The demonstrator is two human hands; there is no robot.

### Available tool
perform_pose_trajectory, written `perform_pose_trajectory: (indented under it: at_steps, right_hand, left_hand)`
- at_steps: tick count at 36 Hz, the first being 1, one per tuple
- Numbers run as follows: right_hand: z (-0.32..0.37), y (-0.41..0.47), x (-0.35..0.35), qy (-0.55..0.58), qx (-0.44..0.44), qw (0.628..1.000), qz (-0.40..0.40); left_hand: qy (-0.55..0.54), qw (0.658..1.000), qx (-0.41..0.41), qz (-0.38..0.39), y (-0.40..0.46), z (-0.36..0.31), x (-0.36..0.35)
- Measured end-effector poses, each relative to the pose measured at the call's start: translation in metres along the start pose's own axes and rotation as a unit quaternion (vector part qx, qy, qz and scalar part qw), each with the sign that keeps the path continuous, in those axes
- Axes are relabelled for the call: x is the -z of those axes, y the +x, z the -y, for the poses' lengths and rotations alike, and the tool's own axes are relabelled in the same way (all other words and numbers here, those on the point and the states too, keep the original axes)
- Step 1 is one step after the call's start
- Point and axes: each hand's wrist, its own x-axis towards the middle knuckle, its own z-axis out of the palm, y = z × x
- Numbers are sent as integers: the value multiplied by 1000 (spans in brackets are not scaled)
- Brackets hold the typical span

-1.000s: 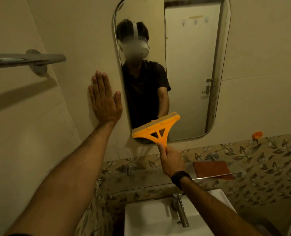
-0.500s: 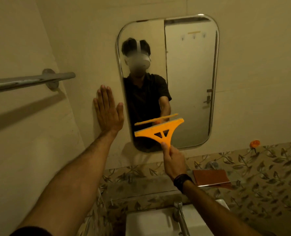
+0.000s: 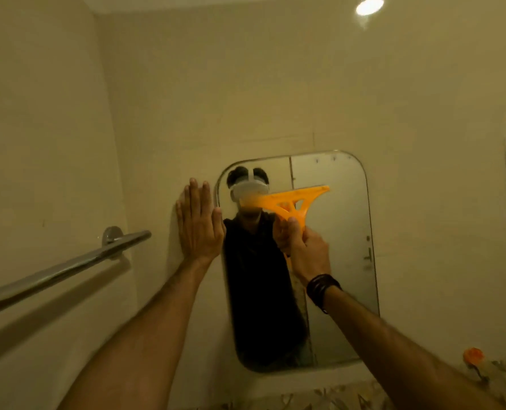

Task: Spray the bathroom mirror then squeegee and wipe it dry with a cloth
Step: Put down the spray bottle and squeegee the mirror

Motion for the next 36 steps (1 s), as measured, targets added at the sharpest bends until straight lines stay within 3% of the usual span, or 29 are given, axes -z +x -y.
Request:
perform_pose_trajectory:
  at_steps: [11,18,31,36]
  right_hand:
    - [48,68,-6,-64,62,995,-35]
    - [52,79,-18,-96,57,993,-36]
    - [-30,20,-11,-49,29,997,60]
    - [-78,-31,-8,-48,24,997,62]
  left_hand:
    - [33,997,3,-72,14,7,-22]
    - [33,997,1,-69,15,6,-20]
    - [42,997,8,-60,11,3,-18]
    - [39,998,11,-48,1,2,-16]
